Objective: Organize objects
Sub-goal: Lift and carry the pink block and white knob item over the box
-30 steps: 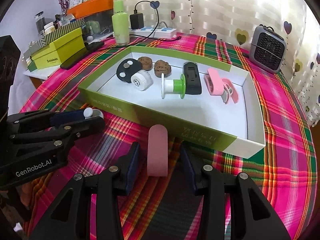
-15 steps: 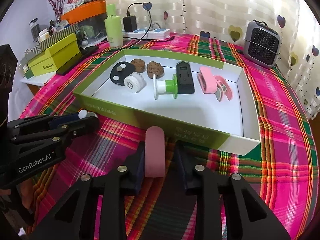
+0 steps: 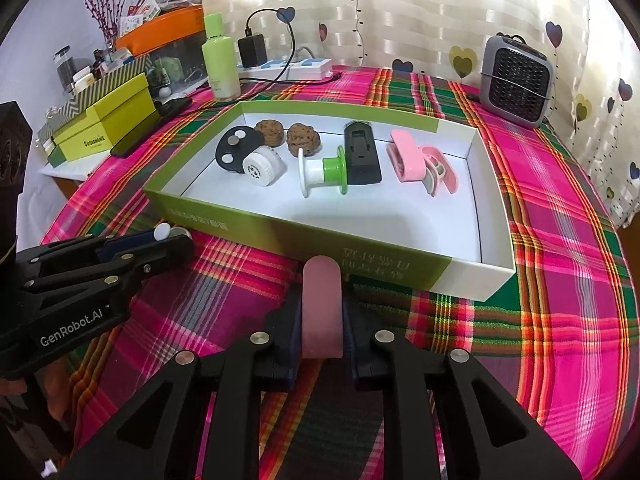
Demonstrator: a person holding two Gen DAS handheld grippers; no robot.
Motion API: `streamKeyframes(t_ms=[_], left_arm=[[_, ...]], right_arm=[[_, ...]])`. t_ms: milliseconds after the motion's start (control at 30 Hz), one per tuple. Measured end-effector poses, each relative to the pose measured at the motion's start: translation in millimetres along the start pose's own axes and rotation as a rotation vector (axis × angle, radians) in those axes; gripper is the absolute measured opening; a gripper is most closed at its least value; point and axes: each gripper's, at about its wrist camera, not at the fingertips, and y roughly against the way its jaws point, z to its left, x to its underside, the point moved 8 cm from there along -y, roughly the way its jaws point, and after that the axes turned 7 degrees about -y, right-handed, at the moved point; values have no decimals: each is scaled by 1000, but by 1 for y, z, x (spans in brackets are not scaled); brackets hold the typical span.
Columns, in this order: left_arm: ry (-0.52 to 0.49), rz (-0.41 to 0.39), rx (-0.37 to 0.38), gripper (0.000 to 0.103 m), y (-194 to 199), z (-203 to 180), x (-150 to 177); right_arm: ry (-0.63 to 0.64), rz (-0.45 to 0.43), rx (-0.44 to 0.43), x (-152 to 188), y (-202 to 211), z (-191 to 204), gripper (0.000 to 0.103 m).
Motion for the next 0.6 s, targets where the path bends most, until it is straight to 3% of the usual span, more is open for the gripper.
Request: streamKeyframes(t_ms=[600], left_arm=[[-14, -15, -14, 23, 7, -2, 1]], right_arm=[[-15, 5, -24, 5, 4, 4, 19]])
